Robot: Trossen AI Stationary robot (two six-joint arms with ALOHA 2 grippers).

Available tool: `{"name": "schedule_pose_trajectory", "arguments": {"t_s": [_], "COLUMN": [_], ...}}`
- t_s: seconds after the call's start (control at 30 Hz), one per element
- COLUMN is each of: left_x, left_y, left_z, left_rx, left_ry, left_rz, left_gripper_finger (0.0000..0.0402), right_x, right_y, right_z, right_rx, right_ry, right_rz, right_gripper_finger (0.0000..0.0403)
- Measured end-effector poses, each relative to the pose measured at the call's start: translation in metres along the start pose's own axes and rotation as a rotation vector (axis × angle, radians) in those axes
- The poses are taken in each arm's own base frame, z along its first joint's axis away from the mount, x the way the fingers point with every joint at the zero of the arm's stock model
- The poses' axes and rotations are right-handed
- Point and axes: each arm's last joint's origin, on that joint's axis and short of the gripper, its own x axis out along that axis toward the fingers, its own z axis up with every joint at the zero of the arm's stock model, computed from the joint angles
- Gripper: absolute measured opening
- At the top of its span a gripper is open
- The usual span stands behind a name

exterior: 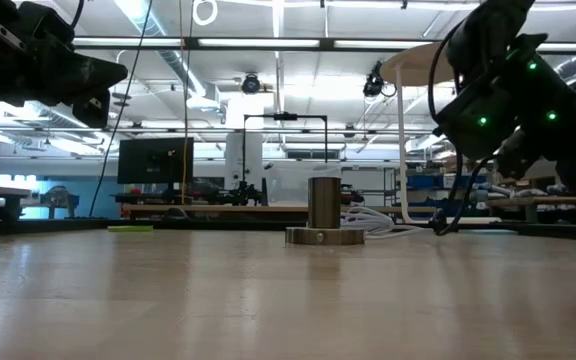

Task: Screw lightbulb
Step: Insert the lightbulb into the lamp

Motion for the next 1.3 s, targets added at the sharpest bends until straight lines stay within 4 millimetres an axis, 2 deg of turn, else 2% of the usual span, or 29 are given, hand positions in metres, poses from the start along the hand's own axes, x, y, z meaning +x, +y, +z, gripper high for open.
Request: {"name": "schedule_pose_trajectory", "arguments": {"t_s": [0.17,0.63,0.83,1.03,1.3], "left_x": [0.0,0.0,0.0,0.0,0.0], "left_y": [0.0,0.0,0.0,0.0,0.0], "left_z": [0.0,0.0,0.0,0.0,0.002], "left_rx": [0.0,0.0,0.0,0.0,0.0], "left_ry": [0.0,0.0,0.0,-0.001,-0.016], "left_rz": [0.0,0.0,0.0,0.0,-0.002], "left_gripper_finger": [0.0006,0.0006,0.0006,0.0006,0.0006], "right_x": [0.001,0.004,0.003,-0.021,-0.077], "right_y": [-0.004,-0.02,-0.02,-0.021,-0.023], "right_z": [0.005,0.016,0.022,0.029,0.034], "right_rx": [0.028,0.119,0.078,0.066,0.034], "right_ry": [0.033,0.053,0.006,-0.13,-0.334], "right_rz": [0.049,0.058,0.081,0.067,0.176], "right_gripper_finger": [0.0017,0.0012,0.0013,0.0013,0.0018]}}
